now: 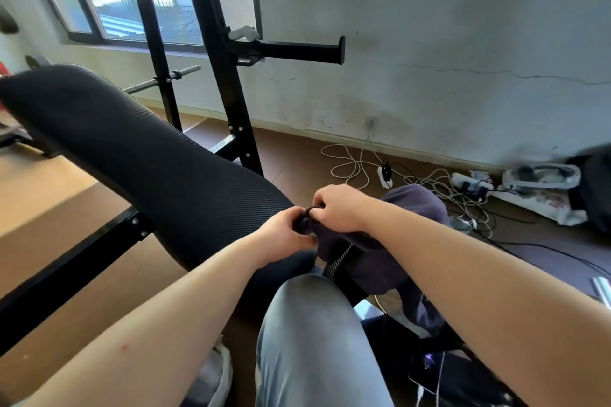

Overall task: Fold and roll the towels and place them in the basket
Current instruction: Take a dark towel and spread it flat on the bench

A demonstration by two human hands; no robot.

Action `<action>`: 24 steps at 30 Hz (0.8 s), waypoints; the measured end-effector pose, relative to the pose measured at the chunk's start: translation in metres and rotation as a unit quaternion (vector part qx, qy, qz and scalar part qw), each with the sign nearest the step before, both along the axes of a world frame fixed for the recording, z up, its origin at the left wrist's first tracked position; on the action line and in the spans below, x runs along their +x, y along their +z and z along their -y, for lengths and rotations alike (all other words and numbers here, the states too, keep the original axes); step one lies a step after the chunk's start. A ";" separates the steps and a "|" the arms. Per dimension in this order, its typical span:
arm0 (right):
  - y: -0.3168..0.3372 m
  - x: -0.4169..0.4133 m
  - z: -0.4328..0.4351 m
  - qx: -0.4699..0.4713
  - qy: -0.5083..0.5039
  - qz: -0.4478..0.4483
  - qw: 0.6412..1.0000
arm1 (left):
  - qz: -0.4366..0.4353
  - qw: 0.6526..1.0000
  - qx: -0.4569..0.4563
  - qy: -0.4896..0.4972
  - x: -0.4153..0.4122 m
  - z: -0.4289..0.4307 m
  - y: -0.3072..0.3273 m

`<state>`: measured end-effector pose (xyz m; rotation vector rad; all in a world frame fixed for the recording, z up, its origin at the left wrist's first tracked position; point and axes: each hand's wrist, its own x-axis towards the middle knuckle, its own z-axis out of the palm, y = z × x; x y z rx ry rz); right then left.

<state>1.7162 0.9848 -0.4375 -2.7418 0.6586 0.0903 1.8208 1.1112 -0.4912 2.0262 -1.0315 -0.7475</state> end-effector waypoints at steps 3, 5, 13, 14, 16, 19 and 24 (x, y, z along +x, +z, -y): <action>0.010 0.015 -0.003 0.033 0.005 0.064 0.997 | -0.016 0.996 -0.046 0.071 0.018 -0.008 0.008; 0.014 0.026 -0.005 0.037 0.013 0.094 0.995 | -0.056 0.985 -0.104 0.128 0.029 -0.014 0.015; 0.023 0.070 -0.037 0.136 0.121 0.209 0.961 | -0.098 0.947 -0.210 0.224 0.069 -0.048 0.037; 0.024 0.075 -0.041 0.129 0.143 0.221 0.956 | -0.101 0.941 -0.220 0.236 0.073 -0.052 0.039; 0.024 0.089 -0.045 0.089 0.170 0.243 0.951 | -0.105 0.930 -0.243 0.255 0.082 -0.060 0.042; 0.025 0.108 -0.053 0.059 0.162 0.291 0.941 | -0.140 0.912 -0.274 0.270 0.097 -0.071 0.047; 0.034 0.140 -0.071 0.116 0.148 0.353 0.916 | -0.187 0.883 -0.326 0.279 0.120 -0.090 0.062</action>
